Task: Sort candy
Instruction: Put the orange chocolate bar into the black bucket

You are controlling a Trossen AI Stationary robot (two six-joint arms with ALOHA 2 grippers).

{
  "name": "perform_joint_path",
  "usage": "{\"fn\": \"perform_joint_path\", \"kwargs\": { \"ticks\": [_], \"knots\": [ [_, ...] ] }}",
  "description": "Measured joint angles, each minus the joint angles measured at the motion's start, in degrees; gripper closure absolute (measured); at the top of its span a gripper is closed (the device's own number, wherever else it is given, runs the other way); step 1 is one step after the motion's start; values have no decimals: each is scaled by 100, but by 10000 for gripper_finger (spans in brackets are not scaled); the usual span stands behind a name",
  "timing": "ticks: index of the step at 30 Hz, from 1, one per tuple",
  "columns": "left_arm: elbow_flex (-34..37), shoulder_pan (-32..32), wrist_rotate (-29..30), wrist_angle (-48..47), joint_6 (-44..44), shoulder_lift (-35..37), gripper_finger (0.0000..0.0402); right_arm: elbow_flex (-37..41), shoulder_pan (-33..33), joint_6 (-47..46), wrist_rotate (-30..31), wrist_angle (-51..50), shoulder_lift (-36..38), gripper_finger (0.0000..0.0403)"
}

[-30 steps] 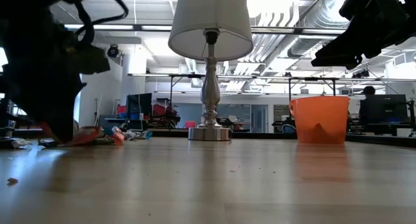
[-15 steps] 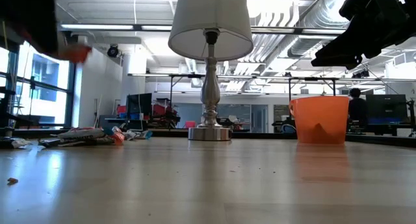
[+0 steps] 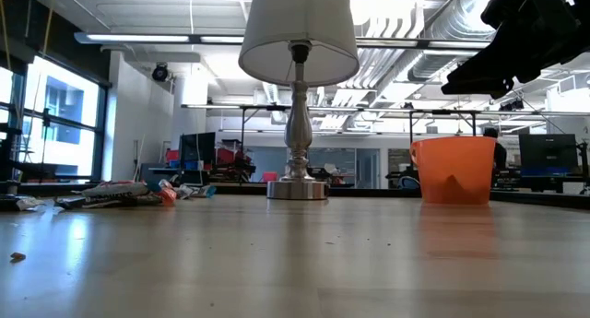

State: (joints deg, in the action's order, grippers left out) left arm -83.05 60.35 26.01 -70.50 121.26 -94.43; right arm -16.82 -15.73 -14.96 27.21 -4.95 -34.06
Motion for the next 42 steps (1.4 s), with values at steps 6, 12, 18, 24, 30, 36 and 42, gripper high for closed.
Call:
{"fn": "perform_joint_path", "kwargs": {
  "ticks": [6, 12, 18, 24, 30, 36, 42],
  "knots": [
    [-2, 443, -628, 6, 1255, -400, 362, 0, -2, -2, 1, 0, 2, 222],
    [-233, 514, -1035, -71, 1463, -726, 333, 0, 0, 0, 0, 2, 0, 222],
    [-413, 480, -881, -304, 1364, -797, 271, 0, -2, 0, 1, 0, 2, 222],
    [-417, 367, -727, -502, 1255, -795, 248, 0, -1, 0, 2, 0, 0, 222],
    [-489, 118, -720, -964, 1067, -766, 247, 0, -1, 0, 0, 0, 0, 222],
    [-846, -251, -566, -1739, 494, -756, 247, 0, -2, -1, 2, 0, 0, 222],
    [-911, -698, -236, -1927, -586, -737, 247, 0, 0, 0, 2, 0, 0, 222]
  ]
}}
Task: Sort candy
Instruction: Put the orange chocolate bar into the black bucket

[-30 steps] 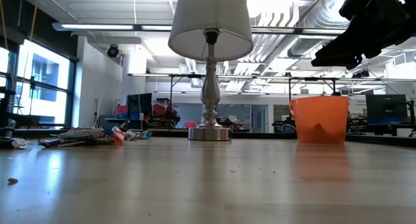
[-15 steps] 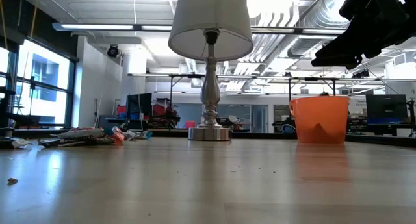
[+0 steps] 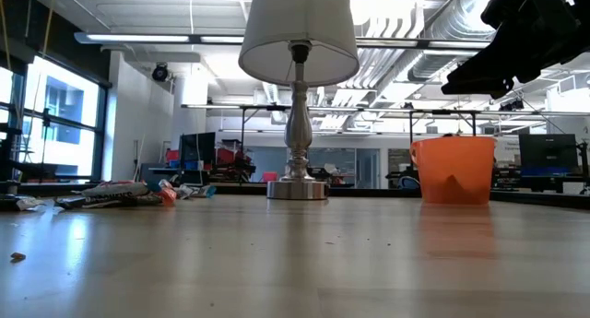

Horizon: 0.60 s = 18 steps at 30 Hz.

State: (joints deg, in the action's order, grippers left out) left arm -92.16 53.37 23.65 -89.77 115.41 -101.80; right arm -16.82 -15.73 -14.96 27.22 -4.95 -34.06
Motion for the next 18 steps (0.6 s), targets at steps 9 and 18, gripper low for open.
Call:
{"fn": "perform_joint_path", "kwargs": {
  "ticks": [9, 18],
  "knots": [
    [866, -832, 246, -30, -961, 500, 247, 0, 0, 0, 0, 0, 0, 222],
    [1906, -2110, 18, 381, -2472, 1042, 247, 0, -2, -1, 0, 0, 0, 222]
  ]
}}
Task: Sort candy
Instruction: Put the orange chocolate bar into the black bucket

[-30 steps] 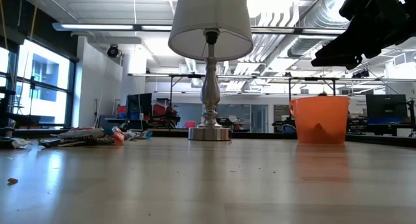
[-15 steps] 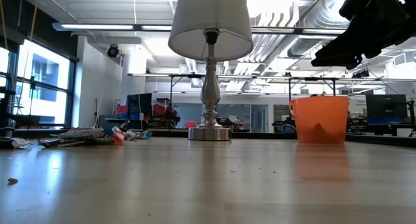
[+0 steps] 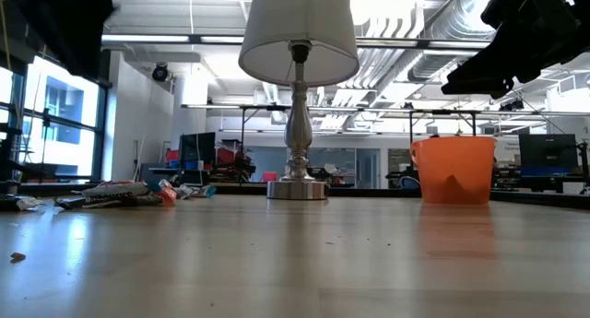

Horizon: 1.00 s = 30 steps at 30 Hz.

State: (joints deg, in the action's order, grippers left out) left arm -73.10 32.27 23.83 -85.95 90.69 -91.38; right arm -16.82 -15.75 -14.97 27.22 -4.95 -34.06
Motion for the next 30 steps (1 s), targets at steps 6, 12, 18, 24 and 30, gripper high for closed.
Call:
{"fn": "perform_joint_path", "kwargs": {
  "ticks": [6, 12, 18, 24, 30],
  "knots": [
    [857, -813, -755, 660, -1424, 145, 247, 0, 2, 0, 0, 0, 0, 222],
    [1125, -1359, -404, 968, -2860, 148, 247, 0, 0, -1, -1, 0, 0, 222],
    [1145, -1733, -76, 1389, -4007, 148, 247, 0, 2, -2, -2, 0, 0, 222],
    [1145, -2156, 102, 1704, -4572, 92, 247, 0, 0, 1, 0, 0, 0, 222],
    [1145, -2567, 92, 1713, -4638, -110, 231, 0, 2, 0, 1, 0, 0, 222]
  ]
}}
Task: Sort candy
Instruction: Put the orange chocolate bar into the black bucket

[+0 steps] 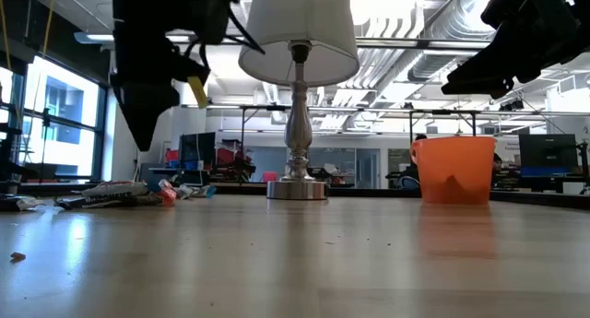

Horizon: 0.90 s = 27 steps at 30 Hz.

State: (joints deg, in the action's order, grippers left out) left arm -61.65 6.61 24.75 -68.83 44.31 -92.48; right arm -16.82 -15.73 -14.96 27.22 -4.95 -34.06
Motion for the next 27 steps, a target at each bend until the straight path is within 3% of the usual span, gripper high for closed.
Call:
{"fn": "perform_joint_path", "kwargs": {
  "ticks": [17, 27],
  "knots": [
    [0, -290, -7, 48, -199, -835, 220, 0, -1, -1, -1, 2, 2, 222],
    [392, -290, -136, 920, -408, -888, 219, 0, 0, 0, 0, 0, 2, 222]
  ]
}}
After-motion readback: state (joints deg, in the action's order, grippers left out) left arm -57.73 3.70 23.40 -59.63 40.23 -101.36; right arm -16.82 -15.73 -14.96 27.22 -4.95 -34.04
